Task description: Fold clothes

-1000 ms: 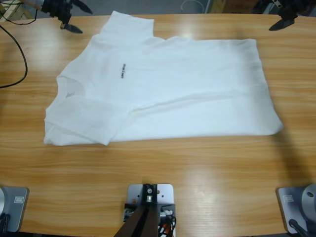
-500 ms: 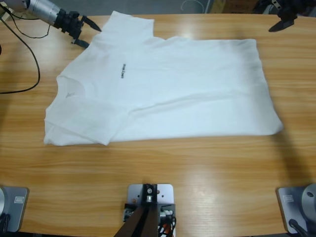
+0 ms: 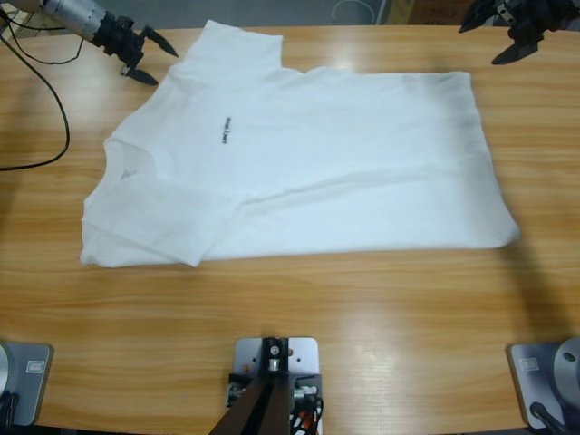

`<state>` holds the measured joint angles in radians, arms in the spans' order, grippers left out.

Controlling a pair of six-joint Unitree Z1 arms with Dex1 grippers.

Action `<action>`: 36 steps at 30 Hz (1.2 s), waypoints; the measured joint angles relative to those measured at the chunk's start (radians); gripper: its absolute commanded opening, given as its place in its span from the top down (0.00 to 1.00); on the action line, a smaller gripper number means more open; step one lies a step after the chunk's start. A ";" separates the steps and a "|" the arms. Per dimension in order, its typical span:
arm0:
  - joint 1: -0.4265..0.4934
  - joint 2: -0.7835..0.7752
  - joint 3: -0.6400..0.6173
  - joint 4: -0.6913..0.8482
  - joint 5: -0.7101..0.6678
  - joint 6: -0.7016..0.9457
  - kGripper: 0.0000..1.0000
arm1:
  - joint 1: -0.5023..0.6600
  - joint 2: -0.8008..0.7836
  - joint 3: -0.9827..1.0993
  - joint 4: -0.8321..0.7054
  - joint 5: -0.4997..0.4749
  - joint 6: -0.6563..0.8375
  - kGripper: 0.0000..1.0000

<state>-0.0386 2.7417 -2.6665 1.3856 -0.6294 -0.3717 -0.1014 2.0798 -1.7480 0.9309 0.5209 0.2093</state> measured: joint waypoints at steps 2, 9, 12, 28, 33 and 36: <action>0.000 -0.005 0.000 -0.006 0.019 0.010 0.15 | 0.000 0.000 0.004 -0.001 0.000 -0.001 0.02; -0.003 0.003 0.005 -0.111 -0.047 0.024 0.18 | 0.000 0.000 0.017 -0.004 0.000 -0.007 0.02; -0.014 0.013 0.006 -0.183 -0.057 0.021 0.18 | 0.000 -0.001 0.017 -0.004 0.001 -0.012 0.02; -0.039 0.045 0.002 -0.347 -0.065 -0.040 0.36 | 0.000 -0.034 0.017 -0.004 0.014 -0.018 0.02; -0.043 0.066 -0.002 -0.382 -0.101 -0.062 0.36 | 0.000 -0.034 0.022 -0.012 0.014 -0.018 0.02; -0.046 0.074 -0.003 -0.398 -0.124 -0.078 0.36 | 0.000 -0.034 0.023 -0.014 0.014 -0.020 0.02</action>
<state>-0.0846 2.8158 -2.6693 0.9876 -0.7530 -0.4494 -0.1014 2.0461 -1.7250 0.9167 0.5352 0.1897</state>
